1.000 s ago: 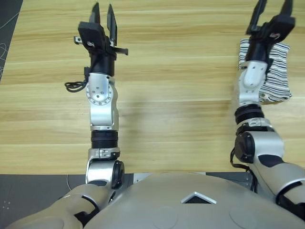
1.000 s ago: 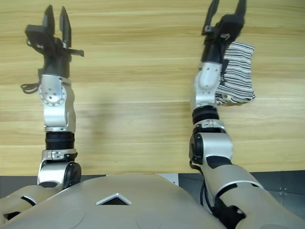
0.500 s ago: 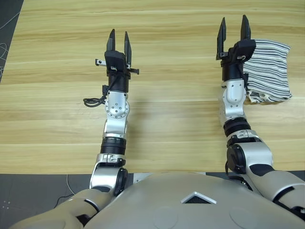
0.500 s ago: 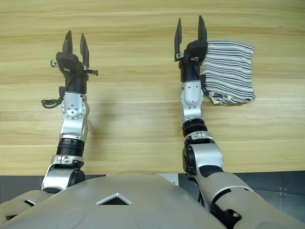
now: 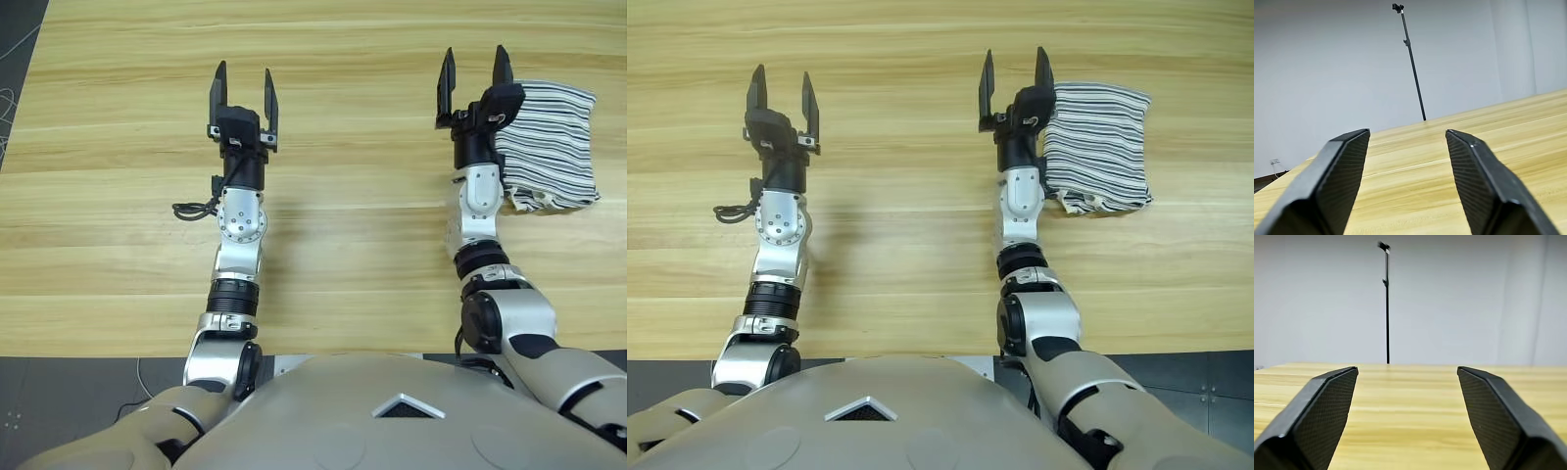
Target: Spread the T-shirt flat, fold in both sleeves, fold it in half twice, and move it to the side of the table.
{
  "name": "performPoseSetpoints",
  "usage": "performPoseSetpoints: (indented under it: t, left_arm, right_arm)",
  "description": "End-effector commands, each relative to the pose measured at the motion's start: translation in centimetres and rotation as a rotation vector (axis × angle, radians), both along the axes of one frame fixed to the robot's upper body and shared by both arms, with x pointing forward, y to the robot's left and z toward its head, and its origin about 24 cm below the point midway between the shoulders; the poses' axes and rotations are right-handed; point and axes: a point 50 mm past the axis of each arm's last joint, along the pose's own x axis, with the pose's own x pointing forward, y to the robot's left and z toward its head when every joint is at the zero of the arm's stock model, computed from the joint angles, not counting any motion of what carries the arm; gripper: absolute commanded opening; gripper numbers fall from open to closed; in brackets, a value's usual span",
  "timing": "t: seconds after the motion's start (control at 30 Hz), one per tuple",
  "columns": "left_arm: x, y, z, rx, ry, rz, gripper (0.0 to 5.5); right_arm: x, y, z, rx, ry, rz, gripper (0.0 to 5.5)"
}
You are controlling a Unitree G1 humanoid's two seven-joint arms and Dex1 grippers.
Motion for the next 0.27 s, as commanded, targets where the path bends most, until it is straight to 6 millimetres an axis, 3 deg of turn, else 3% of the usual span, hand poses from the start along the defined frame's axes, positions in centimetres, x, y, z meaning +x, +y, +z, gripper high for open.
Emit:
performPoseSetpoints:
  t: [0.03, 0.17, 0.27]
  left_arm:
    - [0.4, 0.2, 0.2, 0.004, -0.011, 0.012, 3.51]
    - [0.7, -0.3, 0.2, -0.004, -0.004, -0.005, 3.51]
    - [2.2, -3.5, 0.7, -0.001, -0.002, -0.161, 3.51]
  right_arm:
    - [0.1, 0.6, 0.6, -0.044, -0.042, 0.028, 3.75]
    - [-0.5, 0.2, 0.5, -0.068, -0.072, 0.005, 3.75]
    - [-3.1, -3.6, -0.1, -0.068, -0.123, -0.170, 3.75]
